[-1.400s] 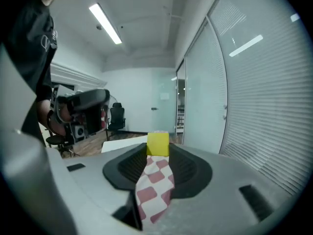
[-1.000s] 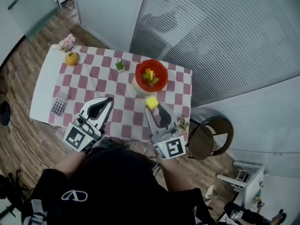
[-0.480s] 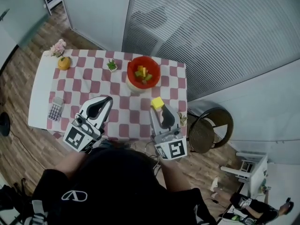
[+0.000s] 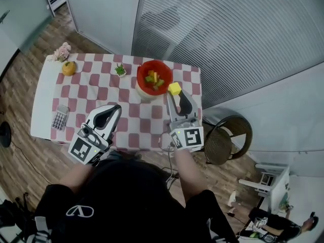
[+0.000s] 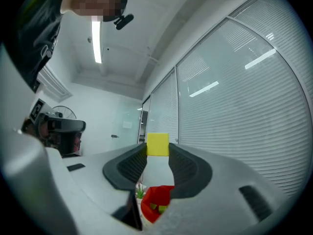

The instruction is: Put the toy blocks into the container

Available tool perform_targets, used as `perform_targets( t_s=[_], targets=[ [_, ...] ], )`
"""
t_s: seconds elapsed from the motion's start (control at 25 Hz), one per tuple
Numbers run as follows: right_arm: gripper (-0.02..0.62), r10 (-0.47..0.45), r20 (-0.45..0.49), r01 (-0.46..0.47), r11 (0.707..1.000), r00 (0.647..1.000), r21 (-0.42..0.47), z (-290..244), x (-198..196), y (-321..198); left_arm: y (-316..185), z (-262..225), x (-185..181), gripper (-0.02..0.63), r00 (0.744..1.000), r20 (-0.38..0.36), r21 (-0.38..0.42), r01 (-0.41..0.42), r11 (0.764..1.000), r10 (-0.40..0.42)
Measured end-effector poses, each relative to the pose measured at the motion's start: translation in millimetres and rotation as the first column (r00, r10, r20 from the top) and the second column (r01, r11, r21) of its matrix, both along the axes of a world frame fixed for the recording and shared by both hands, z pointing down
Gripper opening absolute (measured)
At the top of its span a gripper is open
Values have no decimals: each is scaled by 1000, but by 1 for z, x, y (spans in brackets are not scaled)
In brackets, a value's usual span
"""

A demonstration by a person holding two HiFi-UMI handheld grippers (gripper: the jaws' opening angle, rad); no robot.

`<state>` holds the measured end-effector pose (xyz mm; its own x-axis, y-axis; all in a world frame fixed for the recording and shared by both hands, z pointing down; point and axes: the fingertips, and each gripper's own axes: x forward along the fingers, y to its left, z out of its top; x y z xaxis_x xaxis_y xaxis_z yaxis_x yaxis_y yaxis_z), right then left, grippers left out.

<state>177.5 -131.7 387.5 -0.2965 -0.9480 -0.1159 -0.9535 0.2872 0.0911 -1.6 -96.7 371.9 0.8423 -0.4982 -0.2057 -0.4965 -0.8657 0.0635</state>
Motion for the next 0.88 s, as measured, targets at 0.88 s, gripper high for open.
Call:
perform_targets(
  t_s=[0.88],
  targets=[
    [144, 10, -91, -59, 824, 996, -564, 179, 26, -167, -5, -7, -27, 6, 996, -26, 1, 91, 996, -90]
  ],
)
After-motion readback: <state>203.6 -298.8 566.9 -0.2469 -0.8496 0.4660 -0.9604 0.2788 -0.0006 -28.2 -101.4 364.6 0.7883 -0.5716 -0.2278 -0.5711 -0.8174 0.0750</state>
